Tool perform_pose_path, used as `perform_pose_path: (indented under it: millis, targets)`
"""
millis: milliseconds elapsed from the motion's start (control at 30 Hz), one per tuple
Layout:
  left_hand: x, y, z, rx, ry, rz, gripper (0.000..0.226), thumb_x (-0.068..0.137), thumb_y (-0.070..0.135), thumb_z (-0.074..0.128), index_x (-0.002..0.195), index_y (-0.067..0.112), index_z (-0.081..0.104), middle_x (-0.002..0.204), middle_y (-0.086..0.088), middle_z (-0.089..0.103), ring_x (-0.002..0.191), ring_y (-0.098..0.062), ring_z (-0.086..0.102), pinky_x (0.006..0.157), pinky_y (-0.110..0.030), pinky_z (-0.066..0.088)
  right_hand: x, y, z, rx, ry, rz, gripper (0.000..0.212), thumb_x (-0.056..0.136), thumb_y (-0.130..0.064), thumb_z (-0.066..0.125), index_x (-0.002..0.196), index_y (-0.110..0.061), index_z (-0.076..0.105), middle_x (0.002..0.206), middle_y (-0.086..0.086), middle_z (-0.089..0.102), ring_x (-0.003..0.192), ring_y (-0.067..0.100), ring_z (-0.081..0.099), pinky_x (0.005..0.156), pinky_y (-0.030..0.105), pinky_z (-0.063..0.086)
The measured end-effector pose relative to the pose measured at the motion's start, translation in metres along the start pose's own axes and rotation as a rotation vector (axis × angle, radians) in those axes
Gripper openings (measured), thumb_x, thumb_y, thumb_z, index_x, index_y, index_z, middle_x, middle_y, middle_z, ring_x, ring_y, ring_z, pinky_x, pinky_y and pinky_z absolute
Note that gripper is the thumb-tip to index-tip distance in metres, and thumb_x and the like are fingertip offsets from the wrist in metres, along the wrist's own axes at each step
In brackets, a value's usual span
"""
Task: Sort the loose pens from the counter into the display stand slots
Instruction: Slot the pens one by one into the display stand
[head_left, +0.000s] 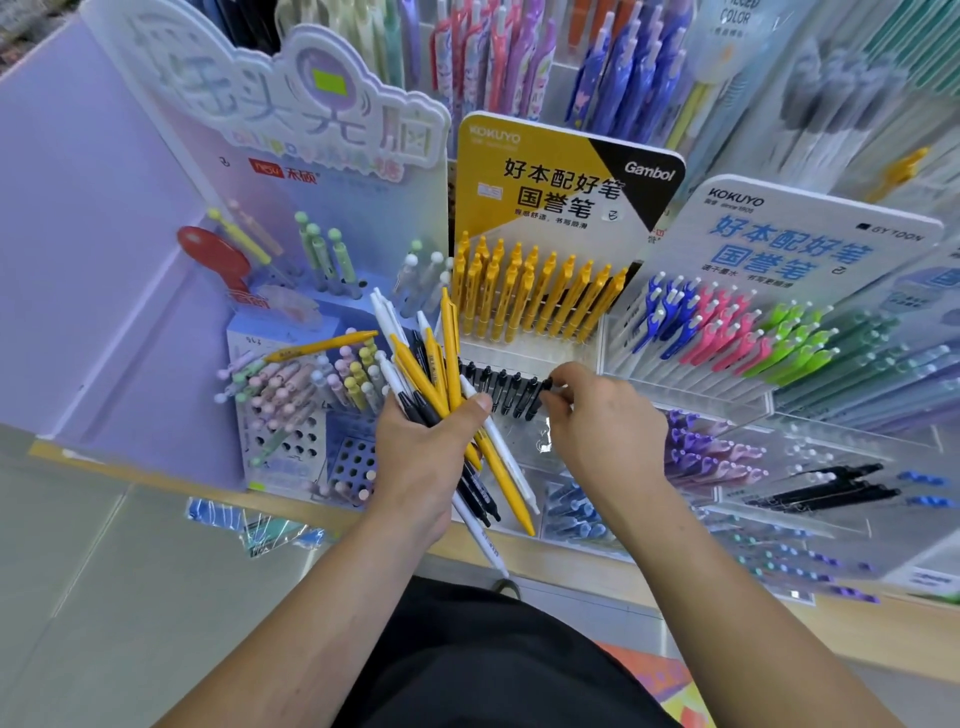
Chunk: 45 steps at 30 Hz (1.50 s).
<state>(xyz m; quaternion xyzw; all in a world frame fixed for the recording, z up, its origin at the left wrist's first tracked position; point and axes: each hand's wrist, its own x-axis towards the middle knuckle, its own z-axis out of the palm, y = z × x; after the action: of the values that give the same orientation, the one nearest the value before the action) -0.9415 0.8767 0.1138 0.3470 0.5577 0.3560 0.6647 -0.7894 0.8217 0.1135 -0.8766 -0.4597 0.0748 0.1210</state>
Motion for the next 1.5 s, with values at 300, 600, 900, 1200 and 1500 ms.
perform_pose_path:
  millis: [300, 600, 900, 1200, 1500]
  targets:
    - [-0.004, 0.010, 0.003, -0.062, -0.015, -0.007, 0.041, 0.083, 0.012, 0.088, 0.105, 0.031, 0.059, 0.101, 0.010, 0.072, 0.094, 0.001, 0.066, 0.104, -0.036, 0.044, -0.016, -0.003, -0.024, 0.050, 0.070, -0.015, 0.034, 0.096, -0.052, 0.064, 0.118, -0.028, 0.068, 0.105, -0.006, 0.073, 0.096, 0.024, 0.071, 0.065, 0.036, 0.055]
    - [-0.008, 0.016, 0.013, -0.054, -0.006, 0.023, 0.037, 0.081, 0.010, 0.089, 0.102, 0.024, 0.062, 0.092, 0.005, 0.076, 0.091, -0.009, 0.073, 0.102, -0.044, 0.054, -0.056, -0.016, -0.043, 1.005, -0.475, 0.189, 0.010, 0.098, -0.018, 0.068, 0.106, -0.017, 0.075, 0.080, 0.011, 0.077, 0.078, 0.036, 0.074, 0.055, 0.037, 0.059]
    - [-0.013, 0.004, 0.003, 0.010, -0.009, 0.037, 0.041, 0.084, 0.014, 0.088, 0.118, 0.010, 0.064, 0.088, -0.005, 0.079, 0.083, -0.023, 0.078, 0.104, -0.054, 0.055, -0.074, -0.013, -0.044, 1.090, -0.145, 0.281, 0.003, 0.094, -0.016, 0.073, 0.095, -0.013, 0.074, 0.077, 0.007, 0.076, 0.066, 0.021, 0.075, 0.054, 0.039, 0.058]
    - [-0.013, -0.008, -0.018, 0.069, 0.033, 0.035, 0.041, 0.089, 0.013, 0.083, 0.123, 0.012, 0.061, 0.083, 0.005, 0.077, 0.077, -0.020, 0.077, 0.074, -0.017, 0.055, -0.081, 0.017, -0.042, 0.881, 0.114, 0.247, 0.004, 0.089, -0.024, 0.078, 0.086, -0.022, 0.077, 0.064, -0.001, 0.069, 0.055, 0.021, 0.061, 0.056, 0.031, 0.052]
    - [-0.015, -0.026, -0.035, 0.136, 0.044, 0.027, 0.029, 0.088, 0.012, 0.084, 0.109, 0.014, 0.065, 0.084, -0.002, 0.077, 0.082, -0.029, 0.077, 0.097, -0.052, 0.059, -0.085, 0.039, 0.014, 0.341, 0.031, 0.053, 0.009, 0.087, -0.022, 0.079, 0.090, -0.014, 0.077, 0.059, -0.001, 0.068, 0.062, 0.026, 0.066, 0.062, 0.037, 0.054]
